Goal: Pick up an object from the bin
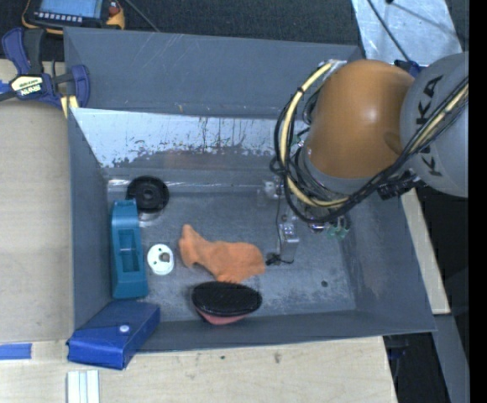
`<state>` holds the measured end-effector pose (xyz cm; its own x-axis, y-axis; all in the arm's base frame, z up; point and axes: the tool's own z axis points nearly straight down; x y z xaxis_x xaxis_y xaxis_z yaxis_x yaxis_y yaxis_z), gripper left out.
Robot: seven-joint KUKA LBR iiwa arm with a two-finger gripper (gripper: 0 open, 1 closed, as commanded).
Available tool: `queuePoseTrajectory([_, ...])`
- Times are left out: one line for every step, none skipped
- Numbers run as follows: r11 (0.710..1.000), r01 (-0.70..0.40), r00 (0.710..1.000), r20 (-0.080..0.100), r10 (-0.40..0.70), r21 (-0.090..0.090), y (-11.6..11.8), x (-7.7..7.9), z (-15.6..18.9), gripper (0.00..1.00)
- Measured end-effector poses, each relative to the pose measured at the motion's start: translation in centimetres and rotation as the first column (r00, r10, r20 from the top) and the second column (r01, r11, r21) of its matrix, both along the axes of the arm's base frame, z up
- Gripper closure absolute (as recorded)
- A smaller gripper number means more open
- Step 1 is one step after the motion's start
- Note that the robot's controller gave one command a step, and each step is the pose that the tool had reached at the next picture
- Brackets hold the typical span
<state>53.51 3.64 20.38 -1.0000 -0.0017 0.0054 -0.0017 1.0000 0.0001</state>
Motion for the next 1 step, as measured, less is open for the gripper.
queuePoseTrajectory([1.0, 0.001, 1.0, 0.009, -0.001, 0.0, -0.02, 0.17, 0.46, 0.0])
